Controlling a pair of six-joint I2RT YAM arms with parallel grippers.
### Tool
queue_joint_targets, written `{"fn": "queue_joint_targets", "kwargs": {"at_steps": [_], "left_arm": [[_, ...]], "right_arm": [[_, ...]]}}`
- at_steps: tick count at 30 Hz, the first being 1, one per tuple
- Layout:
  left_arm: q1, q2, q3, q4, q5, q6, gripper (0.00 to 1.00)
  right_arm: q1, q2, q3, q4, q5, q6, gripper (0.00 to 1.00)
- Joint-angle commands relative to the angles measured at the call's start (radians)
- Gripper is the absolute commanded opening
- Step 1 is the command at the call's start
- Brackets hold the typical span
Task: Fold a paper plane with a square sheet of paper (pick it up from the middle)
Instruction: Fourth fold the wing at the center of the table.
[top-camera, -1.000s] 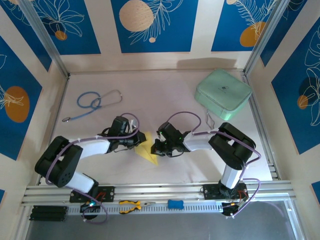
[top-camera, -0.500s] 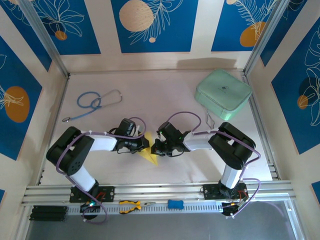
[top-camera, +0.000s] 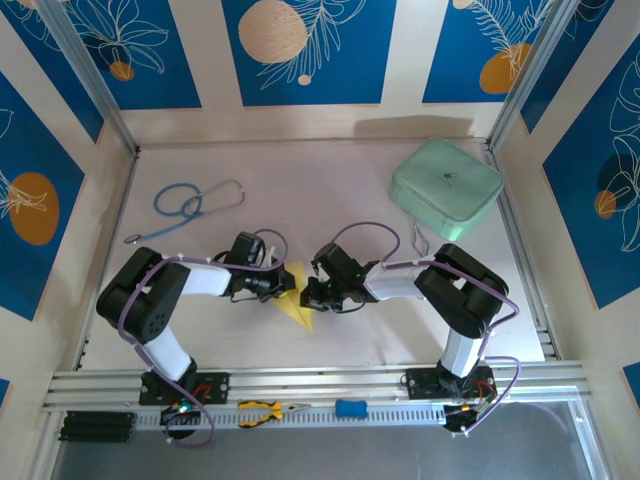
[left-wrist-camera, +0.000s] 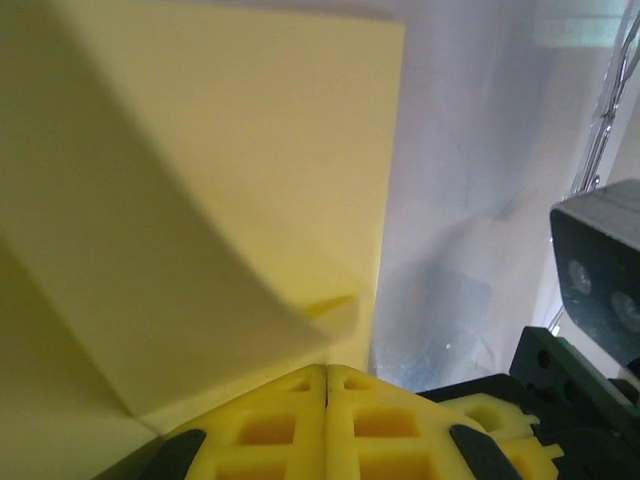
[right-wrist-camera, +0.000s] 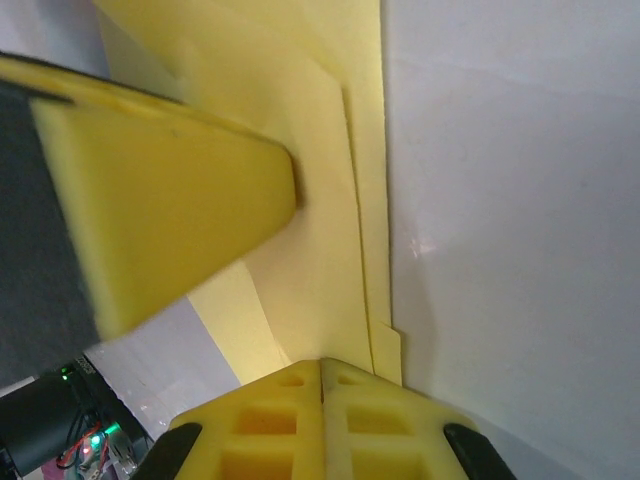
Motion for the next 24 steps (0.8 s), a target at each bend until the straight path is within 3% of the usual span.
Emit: {"fn": "queue_joint_targets", "kwargs": {"at_steps": [1,24], "left_arm": [[0.046,0.024,0.008,0.027,-0.054,0.034,0.04],[0.204,0.076,0.080,-0.030,-0.026,0.109,0.06]], "right_arm": [[0.016,0.057,-0.044,-0.191,0.048,-0.022,0.01],[0.014,0.048,-0.044,-0.209,0.050,-0.030,0.01]]}}
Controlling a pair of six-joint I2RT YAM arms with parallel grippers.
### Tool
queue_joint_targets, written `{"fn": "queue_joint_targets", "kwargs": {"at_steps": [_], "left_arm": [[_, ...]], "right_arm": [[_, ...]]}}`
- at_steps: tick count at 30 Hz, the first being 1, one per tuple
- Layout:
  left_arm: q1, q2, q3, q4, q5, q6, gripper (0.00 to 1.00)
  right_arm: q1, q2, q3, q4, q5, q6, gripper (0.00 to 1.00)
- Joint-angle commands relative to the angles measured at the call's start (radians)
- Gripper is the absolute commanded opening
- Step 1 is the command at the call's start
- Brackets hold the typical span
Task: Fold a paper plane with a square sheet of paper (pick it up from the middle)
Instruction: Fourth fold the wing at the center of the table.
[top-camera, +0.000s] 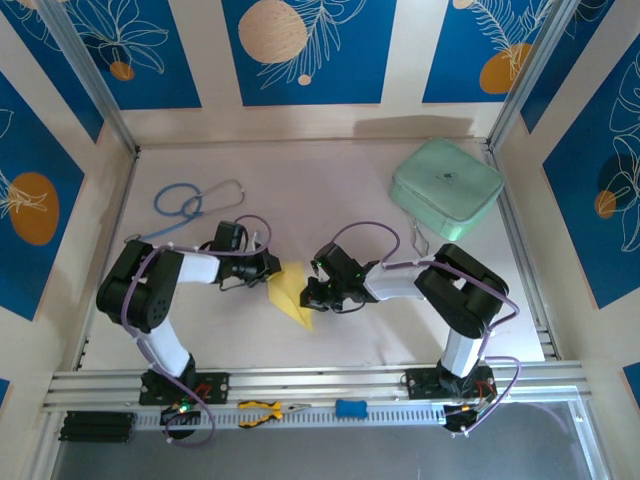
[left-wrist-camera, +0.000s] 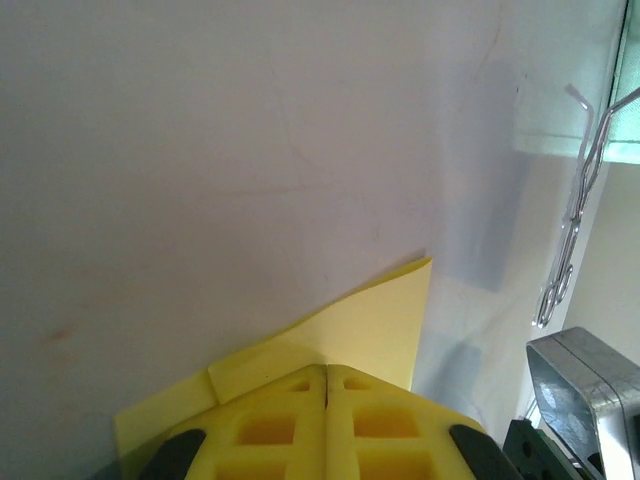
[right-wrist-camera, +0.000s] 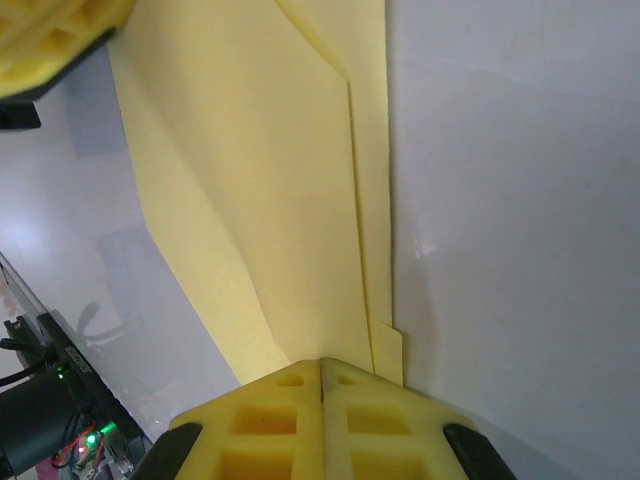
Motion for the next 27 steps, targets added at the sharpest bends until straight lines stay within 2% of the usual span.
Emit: {"fn": "queue_joint_targets", "kwargs": {"at_steps": [1,14,21,25,27], "left_arm": [[0.042,0.028,0.029,-0.042,-0.048,0.039,0.06],[0.070,-0.006,0.122,-0.188,-0.095,0.069,0.05],[0.069,-0.131,0.115,-0.246,-0.109,0.080,0.06],[0.035,-0.205,0.050,-0.194,-0.071,0.043,0.07],[-0.014,-0.233,0.016,-0.165,-0.057,0.031,0.08]], "right_arm": [[0.014,0.048,-0.044,-0.207,0.046,-0.019,0.01],[0.008,0.042,-0.035,-0.230,0.040,-0.042,0.01],[-0.012,0.025,-0.034,-0.246,0.025,-0.076,0.01],[-0.016,0.025,-0.022,-0.259,0.024,-0.090,0.01],[-0.017,0.025,-0.018,-0.260,0.022,-0.092,0.01]]}}
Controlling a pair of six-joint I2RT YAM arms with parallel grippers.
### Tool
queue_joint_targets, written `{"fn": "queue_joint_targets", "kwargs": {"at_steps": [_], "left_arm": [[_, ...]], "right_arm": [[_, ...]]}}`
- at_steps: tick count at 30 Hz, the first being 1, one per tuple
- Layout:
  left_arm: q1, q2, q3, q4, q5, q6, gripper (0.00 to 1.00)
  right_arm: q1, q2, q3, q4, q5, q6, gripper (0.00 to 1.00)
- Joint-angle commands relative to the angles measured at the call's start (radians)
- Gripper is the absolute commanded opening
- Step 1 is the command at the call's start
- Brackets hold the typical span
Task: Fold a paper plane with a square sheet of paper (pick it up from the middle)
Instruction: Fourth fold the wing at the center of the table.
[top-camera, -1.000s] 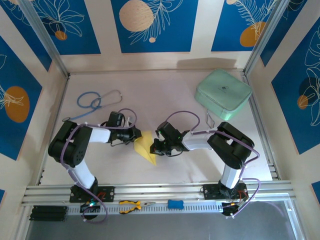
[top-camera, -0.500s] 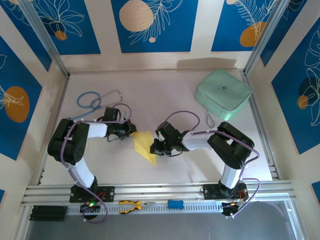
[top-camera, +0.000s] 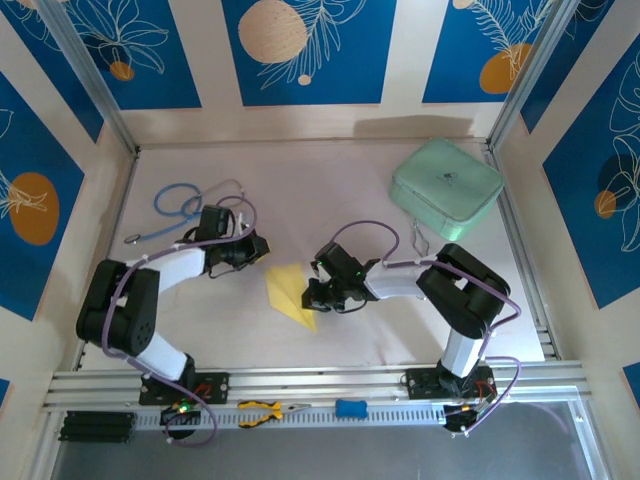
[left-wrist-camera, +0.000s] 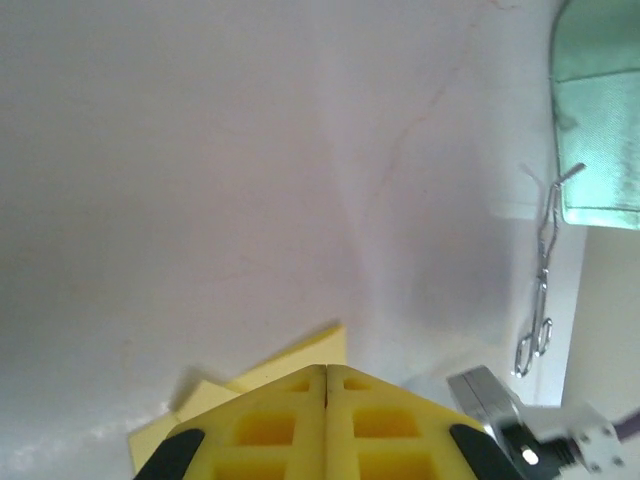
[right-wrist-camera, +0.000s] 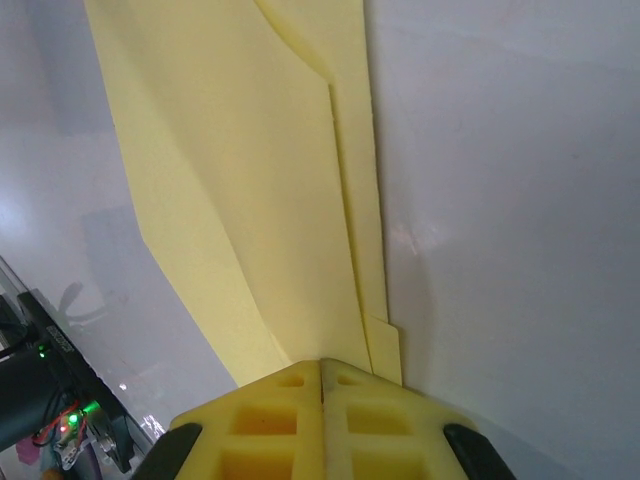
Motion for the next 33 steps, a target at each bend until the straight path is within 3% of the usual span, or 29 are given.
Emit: {"fn": "queue_joint_targets", "kwargs": {"at_steps": [1,6,16,23,33], "left_arm": [[-0.071,-0.039,-0.060,0.034,0.045,-0.023,0.08],[-0.162,-0.009,-0.108,0.091,0.048,-0.036,0.07],[-0.167,0.128,-0.129,0.132,0.021,-0.033,0.04],[-0.165,0.129,-0.147,0.085,-0.003,-0.012,0.03],[-0.165,0.128,-0.143,0.079,-0.002,-0.008,0.03]], "right_arm": [[-0.005,0.034,-0.031,-0.195,0.041,-0.028,0.01],[-0.007,0.030,-0.026,-0.199,0.040,-0.030,0.01],[-0.009,-0.007,0.014,-0.189,0.011,-0.045,0.02],[0.005,-0.065,0.064,-0.103,-0.027,-0.017,0.02],[0.020,0.114,0.197,-0.107,-0.043,-0.013,0.02]]}}
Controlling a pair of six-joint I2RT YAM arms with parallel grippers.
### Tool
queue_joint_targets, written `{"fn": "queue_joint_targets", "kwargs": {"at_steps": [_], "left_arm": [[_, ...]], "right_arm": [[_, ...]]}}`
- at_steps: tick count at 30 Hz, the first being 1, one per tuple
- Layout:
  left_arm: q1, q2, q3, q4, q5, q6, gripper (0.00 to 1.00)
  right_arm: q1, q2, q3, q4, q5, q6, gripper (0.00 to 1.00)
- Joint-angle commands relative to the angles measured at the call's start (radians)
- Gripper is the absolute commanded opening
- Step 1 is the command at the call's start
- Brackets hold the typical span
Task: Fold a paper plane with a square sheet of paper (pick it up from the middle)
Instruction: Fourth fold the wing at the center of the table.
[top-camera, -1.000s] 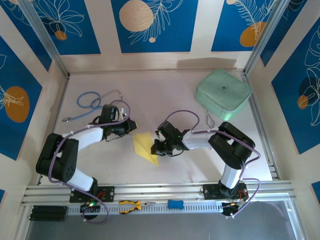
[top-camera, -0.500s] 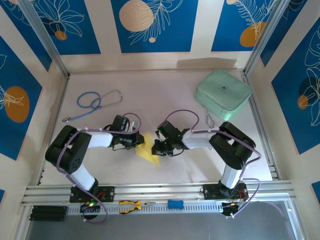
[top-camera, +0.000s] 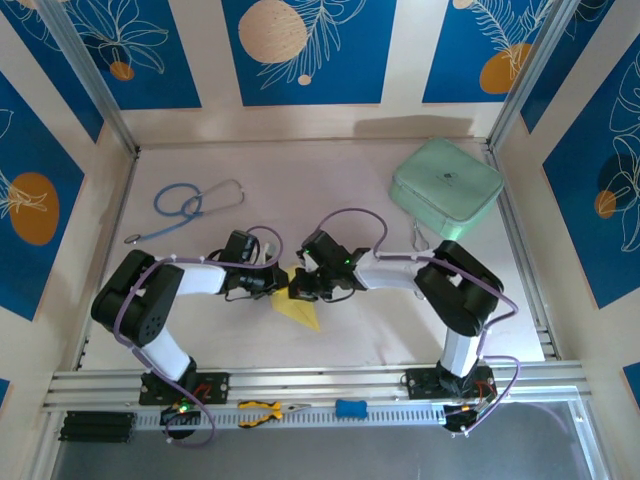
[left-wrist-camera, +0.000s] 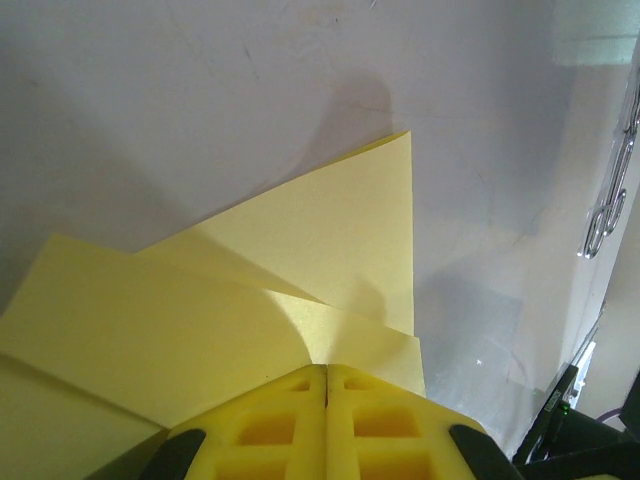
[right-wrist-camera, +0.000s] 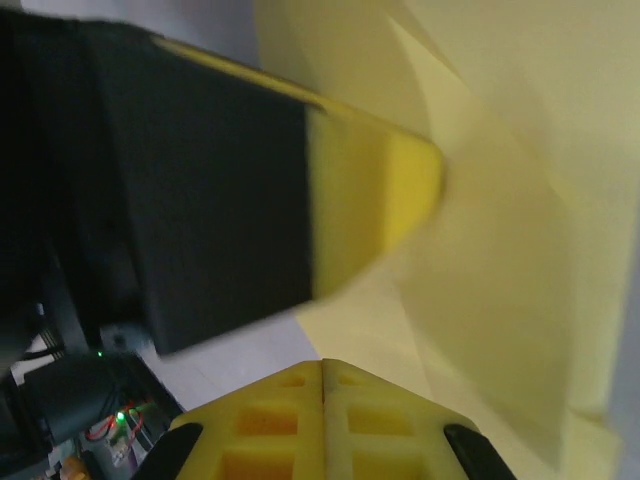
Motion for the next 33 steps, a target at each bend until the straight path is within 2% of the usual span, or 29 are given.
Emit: {"fn": "queue_joint_targets", "kwargs": {"at_steps": [1,13,33], "left_arm": [[0.003,0.011,-0.023,-0.041,-0.040,0.018,0.03],[0.009,0.025,-0.018,-0.039,-0.047,0.011,0.03],[0.011,0.036,-0.014,-0.043,-0.056,0.008,0.02]], "right_arm": [[0.001,0.067,0.014,-0.041,-0.022,0.000,0.03],[0.019,-0.026,-0.222,0.099,-0.053,0.053,0.05],[0.048,-0.234,-0.464,0.082,-0.005,0.092,0.06]]}}
